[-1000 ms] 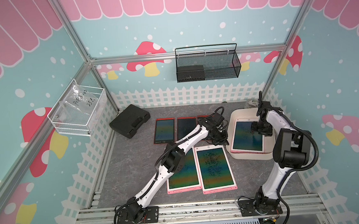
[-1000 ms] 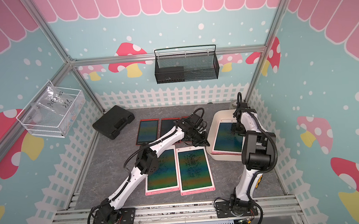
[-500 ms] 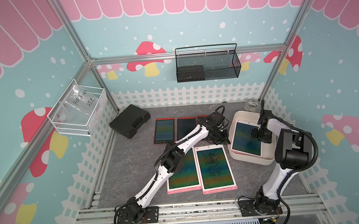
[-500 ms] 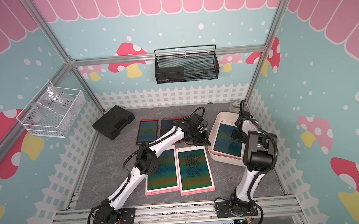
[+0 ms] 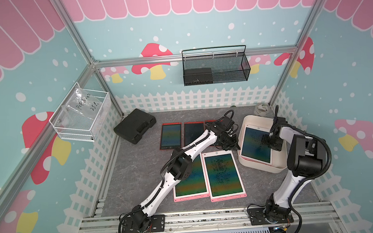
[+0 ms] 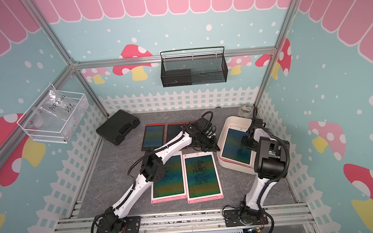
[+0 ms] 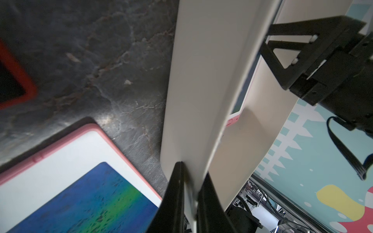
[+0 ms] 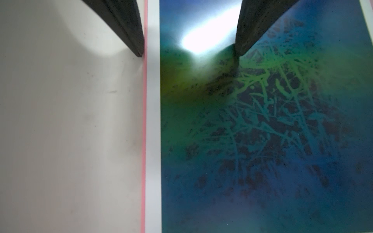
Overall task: Take out the writing tablet from the storage box
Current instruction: Place the storage box at the center of the board.
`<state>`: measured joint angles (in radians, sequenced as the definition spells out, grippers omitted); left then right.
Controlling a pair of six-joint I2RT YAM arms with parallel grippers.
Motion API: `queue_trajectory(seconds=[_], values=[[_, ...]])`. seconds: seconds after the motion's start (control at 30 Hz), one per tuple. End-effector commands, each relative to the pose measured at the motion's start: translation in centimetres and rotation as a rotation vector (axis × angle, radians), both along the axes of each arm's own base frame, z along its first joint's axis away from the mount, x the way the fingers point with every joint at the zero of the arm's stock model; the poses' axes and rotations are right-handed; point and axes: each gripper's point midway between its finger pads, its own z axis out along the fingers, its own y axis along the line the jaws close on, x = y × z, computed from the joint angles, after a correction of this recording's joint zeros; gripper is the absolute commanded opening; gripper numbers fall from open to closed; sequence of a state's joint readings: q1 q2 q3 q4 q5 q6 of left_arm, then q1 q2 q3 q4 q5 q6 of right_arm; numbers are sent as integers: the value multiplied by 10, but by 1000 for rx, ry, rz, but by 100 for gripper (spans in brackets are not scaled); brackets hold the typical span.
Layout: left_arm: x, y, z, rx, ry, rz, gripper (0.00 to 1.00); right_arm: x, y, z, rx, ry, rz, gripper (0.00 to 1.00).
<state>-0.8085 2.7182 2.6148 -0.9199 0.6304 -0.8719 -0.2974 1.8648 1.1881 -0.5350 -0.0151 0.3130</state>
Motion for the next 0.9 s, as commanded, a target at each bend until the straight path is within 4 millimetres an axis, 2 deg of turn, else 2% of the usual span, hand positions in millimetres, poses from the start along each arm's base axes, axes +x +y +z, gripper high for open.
queue_trajectory(seconds=[0.0,0.13,0.37,0.47,0.87], values=[[2,-1,1,-1,51,48,10,-37,28,-42,124,156,28,71],[0,-4,1,-10,53,42,11,-28,40,-33,197,92,57,70],[-1,-6,-5,-8,67,41,11,-10,66,19,350,-100,145,66],[-1,-6,-5,-6,66,42,11,-7,73,34,386,-141,179,65],[-1,-5,-11,3,69,45,11,-10,82,56,436,-184,207,58]])
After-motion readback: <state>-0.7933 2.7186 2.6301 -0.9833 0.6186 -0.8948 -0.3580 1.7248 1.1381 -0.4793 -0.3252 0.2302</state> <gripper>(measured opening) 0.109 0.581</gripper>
